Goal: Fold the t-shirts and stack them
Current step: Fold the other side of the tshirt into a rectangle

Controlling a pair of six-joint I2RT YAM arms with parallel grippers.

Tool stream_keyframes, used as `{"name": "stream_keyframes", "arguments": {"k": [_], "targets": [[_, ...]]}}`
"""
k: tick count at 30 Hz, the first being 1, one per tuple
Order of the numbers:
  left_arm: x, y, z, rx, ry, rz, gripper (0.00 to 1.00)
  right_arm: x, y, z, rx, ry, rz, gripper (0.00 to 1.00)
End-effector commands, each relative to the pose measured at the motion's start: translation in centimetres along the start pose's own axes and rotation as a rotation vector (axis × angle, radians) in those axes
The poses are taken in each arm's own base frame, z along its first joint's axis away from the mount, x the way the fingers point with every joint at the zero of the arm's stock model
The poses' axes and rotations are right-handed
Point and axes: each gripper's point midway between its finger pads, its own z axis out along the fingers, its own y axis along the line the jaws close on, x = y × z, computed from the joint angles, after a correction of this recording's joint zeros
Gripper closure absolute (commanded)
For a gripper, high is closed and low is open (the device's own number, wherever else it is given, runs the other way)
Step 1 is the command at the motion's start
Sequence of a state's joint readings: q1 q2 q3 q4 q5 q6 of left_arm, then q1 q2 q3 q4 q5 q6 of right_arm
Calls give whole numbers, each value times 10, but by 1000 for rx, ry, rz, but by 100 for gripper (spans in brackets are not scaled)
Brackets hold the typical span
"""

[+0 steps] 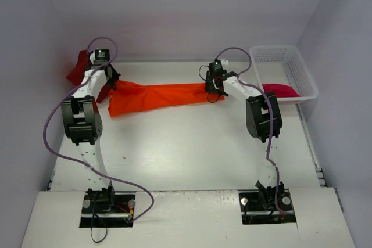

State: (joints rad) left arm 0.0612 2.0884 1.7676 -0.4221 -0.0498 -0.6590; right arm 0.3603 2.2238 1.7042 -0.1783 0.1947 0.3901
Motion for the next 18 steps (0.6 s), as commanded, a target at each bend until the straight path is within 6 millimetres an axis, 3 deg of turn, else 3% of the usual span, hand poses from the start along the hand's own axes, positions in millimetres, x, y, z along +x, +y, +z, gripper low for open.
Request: {"name": "stream_keyframes", "arguments": {"k": [1, 2, 5, 6, 9, 10, 18], "targets": [[-48, -14, -20, 52, -143, -12, 97, -29, -2, -6, 5, -66, 3, 37], [-48, -16, -21, 59, -149, -12, 92, -30, -2, -7, 7, -71, 1, 18], [-50, -20, -22, 86, -159, -15, 67, -37, -5, -10, 21, -93, -3, 0], [-50, -22, -24, 100, -161, -13, 48, -42, -6, -15, 28, -109, -9, 0], [-53, -26, -28, 118, -179, -16, 14, -54, -3, -25, 21, -147, -13, 0], [-56, -27, -33, 122, -191, -17, 10, -57, -2, -28, 17, -160, -13, 0], [-63, -40, -49, 162, -229, -9, 10, -71, 12, -61, -28, -234, -27, 0]]}}
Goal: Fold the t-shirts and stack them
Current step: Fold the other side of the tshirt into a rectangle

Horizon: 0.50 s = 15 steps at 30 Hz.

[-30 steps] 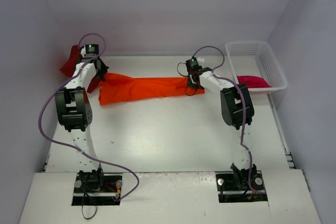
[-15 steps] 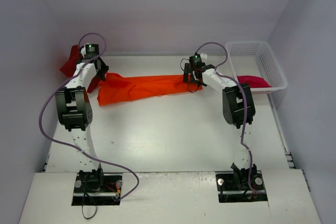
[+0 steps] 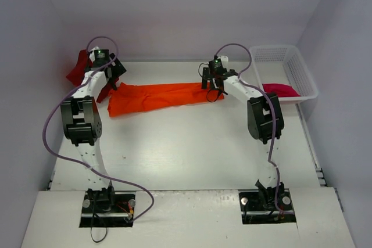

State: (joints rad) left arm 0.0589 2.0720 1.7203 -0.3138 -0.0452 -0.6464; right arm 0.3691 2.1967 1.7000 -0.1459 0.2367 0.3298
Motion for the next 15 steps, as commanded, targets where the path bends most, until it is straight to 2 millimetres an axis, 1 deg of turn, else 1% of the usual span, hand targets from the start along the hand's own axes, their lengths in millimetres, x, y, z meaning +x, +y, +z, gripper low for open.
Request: {"name": "stream_keyframes", "arguments": {"k": [1, 4, 5, 6, 8, 9, 10, 11, 12, 14, 15], "targets": [[-57, -37, -49, 125, -171, -11, 10, -61, 10, -51, -39, -182, 29, 0], [-58, -47, -61, 159, -176, -15, 10, -64, 12, -61, -50, -200, 31, 0], [-58, -51, -65, 175, -177, -14, 10, -70, 12, -66, -55, -214, 37, 0], [-63, -56, -75, 191, -192, -14, 10, -72, 14, -70, -62, -222, 38, 0], [-61, -65, -86, 212, -197, -4, 10, -81, 14, -80, -71, -245, 42, 0], [-66, -69, -96, 226, -211, -3, 10, -83, 16, -85, -77, -253, 45, 0], [-56, -85, -112, 251, -196, 23, 10, -90, 19, -96, -92, -275, 47, 0], [-54, -89, -113, 258, -195, 27, 10, -92, 18, -98, -94, -279, 49, 0], [-53, -92, -120, 261, -196, 28, 10, -93, 21, -101, -106, -282, 50, 0], [-42, -92, -124, 252, -168, 27, 10, -94, 25, -105, -126, -285, 57, 0], [-35, -96, -130, 258, -160, 31, 10, -92, 29, -104, -146, -277, 57, 0]]}}
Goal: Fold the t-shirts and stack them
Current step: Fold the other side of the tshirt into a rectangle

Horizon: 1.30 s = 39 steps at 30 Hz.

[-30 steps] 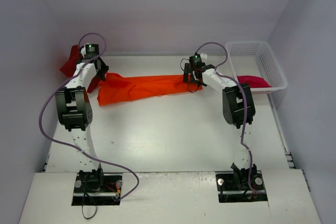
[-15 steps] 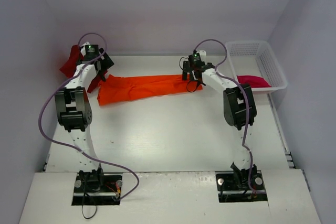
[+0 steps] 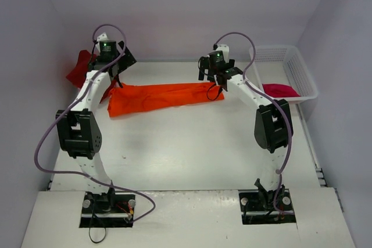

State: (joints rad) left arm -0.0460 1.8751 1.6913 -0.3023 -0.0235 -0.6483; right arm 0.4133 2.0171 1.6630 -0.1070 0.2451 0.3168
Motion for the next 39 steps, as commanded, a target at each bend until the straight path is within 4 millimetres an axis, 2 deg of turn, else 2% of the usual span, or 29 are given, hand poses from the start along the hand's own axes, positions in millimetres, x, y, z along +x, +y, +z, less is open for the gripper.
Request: {"name": "stream_keyframes", "arguments": {"k": [1, 2, 3, 5, 6, 10, 13, 20, 29, 35, 39], "targets": [[-15, -30, -41, 60, -55, -16, 10, -44, 13, -28, -64, -123, 43, 0], [-4, -28, -40, 51, -38, -13, 10, -41, 16, -25, -76, -119, 46, 0], [4, -33, -46, 58, -33, -6, 10, -41, 17, -22, -85, -125, 47, 0], [15, -32, -47, 36, -26, -15, 10, -34, 26, -11, -123, -114, 45, 0], [27, -28, -47, 26, -5, -15, 10, -32, 31, -8, -143, -115, 46, 0], [50, -16, -47, -3, 29, -58, 10, -9, 50, 11, -235, -67, 64, 1], [61, -8, -47, -20, 43, -69, 10, -1, 56, 17, -267, -60, 81, 1], [73, 5, -43, -67, 61, -75, 10, 24, 61, 19, -302, -20, 107, 2], [96, 19, -29, -110, 98, -81, 10, 33, 56, 24, -286, -23, 94, 2], [103, 24, -20, -128, 111, -69, 10, 49, 53, 32, -277, 1, 91, 2], [99, 22, -12, -131, 110, -60, 10, 57, 51, 35, -271, 13, 93, 2]]}}
